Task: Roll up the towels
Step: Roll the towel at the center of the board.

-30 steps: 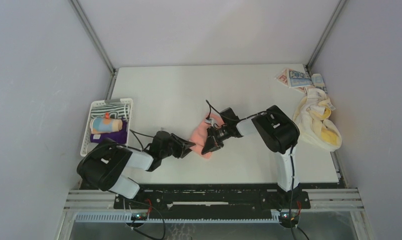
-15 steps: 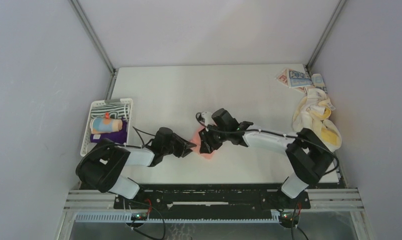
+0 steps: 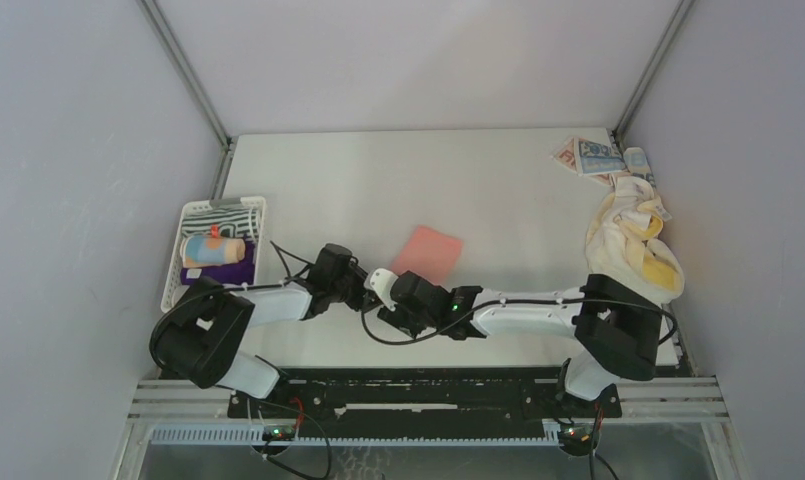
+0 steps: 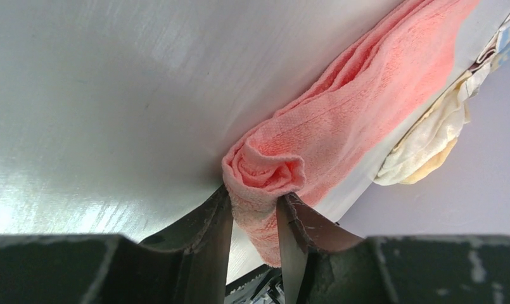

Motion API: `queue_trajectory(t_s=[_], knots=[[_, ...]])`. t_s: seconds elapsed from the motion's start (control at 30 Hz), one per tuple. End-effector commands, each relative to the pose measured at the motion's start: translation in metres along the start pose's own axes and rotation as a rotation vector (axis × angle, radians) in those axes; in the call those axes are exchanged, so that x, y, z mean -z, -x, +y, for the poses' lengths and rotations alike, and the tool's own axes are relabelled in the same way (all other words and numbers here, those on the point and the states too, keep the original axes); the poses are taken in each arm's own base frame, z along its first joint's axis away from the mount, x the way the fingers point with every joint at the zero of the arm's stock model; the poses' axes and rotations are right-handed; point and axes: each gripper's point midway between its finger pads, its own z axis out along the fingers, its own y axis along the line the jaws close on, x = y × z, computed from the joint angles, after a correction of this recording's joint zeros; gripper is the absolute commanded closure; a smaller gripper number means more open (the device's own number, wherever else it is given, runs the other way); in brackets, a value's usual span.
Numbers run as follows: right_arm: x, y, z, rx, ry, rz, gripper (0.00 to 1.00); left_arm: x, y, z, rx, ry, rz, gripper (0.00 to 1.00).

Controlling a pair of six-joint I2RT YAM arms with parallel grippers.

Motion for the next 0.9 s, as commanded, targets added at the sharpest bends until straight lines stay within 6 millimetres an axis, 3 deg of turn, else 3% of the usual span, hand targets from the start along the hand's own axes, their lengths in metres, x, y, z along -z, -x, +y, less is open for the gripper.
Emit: queue_trajectory(t_s=[0.0,0.57,0.87], knots=[[-0.011,0.004,-0.01,0.111,-0.11,-0.026,0.51,-0.002,-0.002,0.055,-0.029,0.216,0.005,0.63],[-0.043,-0.055,-0.017,0.199,-0.153,0.175,0.56,-0.01,-0.004,0.057,-0.037,0.245,0.044,0.62],[-0.046,-0.074,-0.012,0.1,-0.069,0.278,0.72,-0.004,0.008,0.052,-0.042,0.244,0.022,0.56]])
